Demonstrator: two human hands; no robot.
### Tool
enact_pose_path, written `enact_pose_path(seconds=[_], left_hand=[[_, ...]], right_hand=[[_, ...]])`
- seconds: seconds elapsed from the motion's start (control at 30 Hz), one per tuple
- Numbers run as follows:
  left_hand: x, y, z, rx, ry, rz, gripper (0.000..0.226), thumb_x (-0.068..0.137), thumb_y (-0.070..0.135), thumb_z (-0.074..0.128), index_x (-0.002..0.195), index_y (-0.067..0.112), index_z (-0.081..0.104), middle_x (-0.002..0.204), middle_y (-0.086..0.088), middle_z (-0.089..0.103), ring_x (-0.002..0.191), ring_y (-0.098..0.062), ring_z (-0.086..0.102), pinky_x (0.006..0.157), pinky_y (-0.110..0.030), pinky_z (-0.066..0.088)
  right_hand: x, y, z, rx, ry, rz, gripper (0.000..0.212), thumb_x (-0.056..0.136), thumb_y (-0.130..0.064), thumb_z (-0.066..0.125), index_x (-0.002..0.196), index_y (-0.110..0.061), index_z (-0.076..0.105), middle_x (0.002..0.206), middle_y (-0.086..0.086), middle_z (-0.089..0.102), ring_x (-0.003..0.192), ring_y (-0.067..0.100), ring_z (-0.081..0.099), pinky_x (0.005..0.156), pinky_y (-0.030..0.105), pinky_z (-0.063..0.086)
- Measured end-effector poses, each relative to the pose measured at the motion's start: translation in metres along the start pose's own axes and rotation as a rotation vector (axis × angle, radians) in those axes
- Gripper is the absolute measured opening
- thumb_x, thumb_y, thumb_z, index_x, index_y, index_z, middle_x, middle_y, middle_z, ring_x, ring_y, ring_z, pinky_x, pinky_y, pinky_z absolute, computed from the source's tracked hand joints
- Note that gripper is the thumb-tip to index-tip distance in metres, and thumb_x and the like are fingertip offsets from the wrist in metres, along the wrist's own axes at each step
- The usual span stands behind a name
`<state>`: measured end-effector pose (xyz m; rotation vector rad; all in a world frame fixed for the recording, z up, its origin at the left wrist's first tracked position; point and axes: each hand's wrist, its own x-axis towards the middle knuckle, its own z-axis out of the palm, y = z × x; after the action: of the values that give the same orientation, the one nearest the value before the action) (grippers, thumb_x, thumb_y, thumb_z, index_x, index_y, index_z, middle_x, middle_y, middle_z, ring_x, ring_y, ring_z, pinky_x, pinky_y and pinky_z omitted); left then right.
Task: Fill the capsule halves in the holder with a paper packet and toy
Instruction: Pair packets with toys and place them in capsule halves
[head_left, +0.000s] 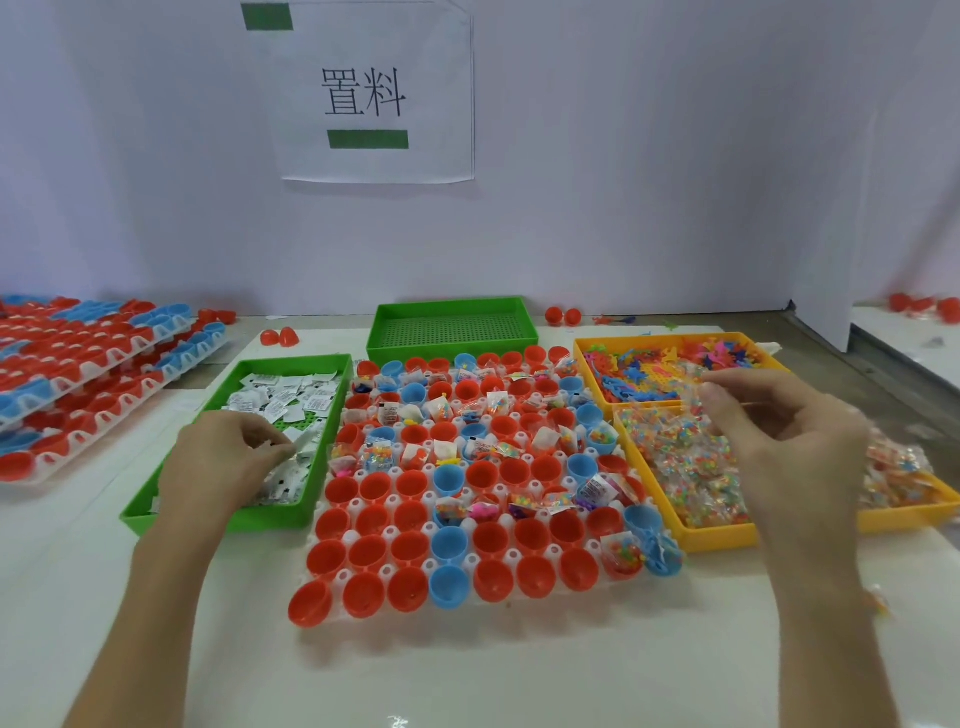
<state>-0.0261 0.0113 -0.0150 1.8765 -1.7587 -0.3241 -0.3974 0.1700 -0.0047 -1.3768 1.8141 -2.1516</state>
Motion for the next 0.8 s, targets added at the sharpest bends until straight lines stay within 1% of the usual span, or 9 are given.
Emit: enact_pose_path(seconds=[0.07,0.13,0.27,0.33,0.43,0.53,0.67,0.73,0.8], left_hand=[[-0.003,0.004,-0.001,-0.053,0.111,-0.003,0.015,0.082,0.03,0.081,0.071,0.027,0.072,0.086,-0.002,0.073,0.077,-0.021,0.064,0.066,-0.033,0.049],[-0.005,0.006,-0.003,-0.12,0.22,0.035,0.009,0.085,0.03,0.078,0.08,0.023,0.074,0.091,-0.003,0.073,0.082,-0.024,0.064,0.079,-0.041,0.053],[-0.009,0.013,-0.008,-0.217,0.349,0.126,0.006,0.09,0.016,0.071,0.092,0.01,0.072,0.088,-0.006,0.07,0.077,-0.022,0.062,0.075,-0.035,0.048],[-0.015,0.019,-0.012,-0.315,0.388,0.139,0.007,0.091,0.017,0.07,0.091,0.01,0.069,0.085,-0.007,0.069,0.076,-0.023,0.063,0.071,-0.029,0.048],[-0.033,0.04,-0.017,-0.637,0.357,0.164,0.012,0.088,0.017,0.072,0.079,0.018,0.064,0.075,-0.001,0.069,0.068,-0.017,0.069,0.063,-0.02,0.053],[-0.062,0.073,-0.01,-0.931,0.327,0.23,0.02,0.084,0.005,0.071,0.073,0.017,0.059,0.065,0.003,0.069,0.062,-0.011,0.07,0.064,-0.02,0.057],[-0.098,0.115,0.001,-1.17,0.352,0.286,0.023,0.081,0.015,0.072,0.07,0.018,0.052,0.059,0.01,0.063,0.067,-0.016,0.073,0.067,-0.024,0.058],[-0.108,0.129,0.006,-1.24,0.309,0.261,0.024,0.082,0.006,0.073,0.07,0.018,0.055,0.059,0.006,0.063,0.07,-0.023,0.073,0.069,-0.026,0.057],[-0.119,0.141,0.01,-1.331,0.236,0.221,0.023,0.084,-0.001,0.073,0.075,0.015,0.059,0.064,-0.004,0.069,0.072,-0.021,0.074,0.069,-0.021,0.055]], right_hand=[[0.0,0.0,0.001,0.002,-0.004,0.004,0.016,0.086,-0.017,0.077,0.088,-0.033,0.074,0.08,-0.009,0.073,0.073,0.012,0.068,0.063,0.011,0.051],[-0.001,-0.001,0.002,0.009,-0.014,0.013,0.017,0.086,-0.017,0.076,0.087,-0.034,0.074,0.08,-0.01,0.073,0.071,0.012,0.068,0.062,0.012,0.051],[-0.002,-0.004,0.002,0.024,-0.019,0.036,0.013,0.087,-0.017,0.076,0.092,-0.028,0.075,0.08,-0.008,0.073,0.069,0.014,0.07,0.063,0.015,0.055],[-0.002,-0.007,0.002,0.042,-0.033,0.053,0.01,0.086,-0.016,0.077,0.094,-0.022,0.075,0.079,-0.006,0.073,0.068,0.014,0.07,0.064,0.017,0.056],[-0.004,-0.017,0.005,0.079,-0.094,0.072,0.014,0.084,-0.013,0.078,0.095,-0.02,0.074,0.079,-0.005,0.074,0.069,0.013,0.073,0.066,0.018,0.058],[-0.008,-0.033,0.01,0.185,-0.195,0.084,0.019,0.083,-0.008,0.077,0.095,-0.022,0.075,0.079,-0.001,0.075,0.072,0.015,0.074,0.069,0.019,0.057],[-0.016,-0.056,0.015,0.267,-0.301,0.054,0.022,0.082,-0.01,0.075,0.093,-0.028,0.079,0.081,-0.001,0.076,0.074,0.016,0.074,0.07,0.018,0.057],[-0.019,-0.066,0.016,0.29,-0.324,0.029,0.02,0.082,-0.012,0.075,0.091,-0.028,0.08,0.081,-0.002,0.076,0.074,0.014,0.073,0.07,0.017,0.056],[-0.022,-0.077,0.017,0.316,-0.343,0.0,0.017,0.079,-0.017,0.074,0.091,-0.028,0.078,0.08,-0.005,0.075,0.072,0.011,0.072,0.068,0.014,0.054]])
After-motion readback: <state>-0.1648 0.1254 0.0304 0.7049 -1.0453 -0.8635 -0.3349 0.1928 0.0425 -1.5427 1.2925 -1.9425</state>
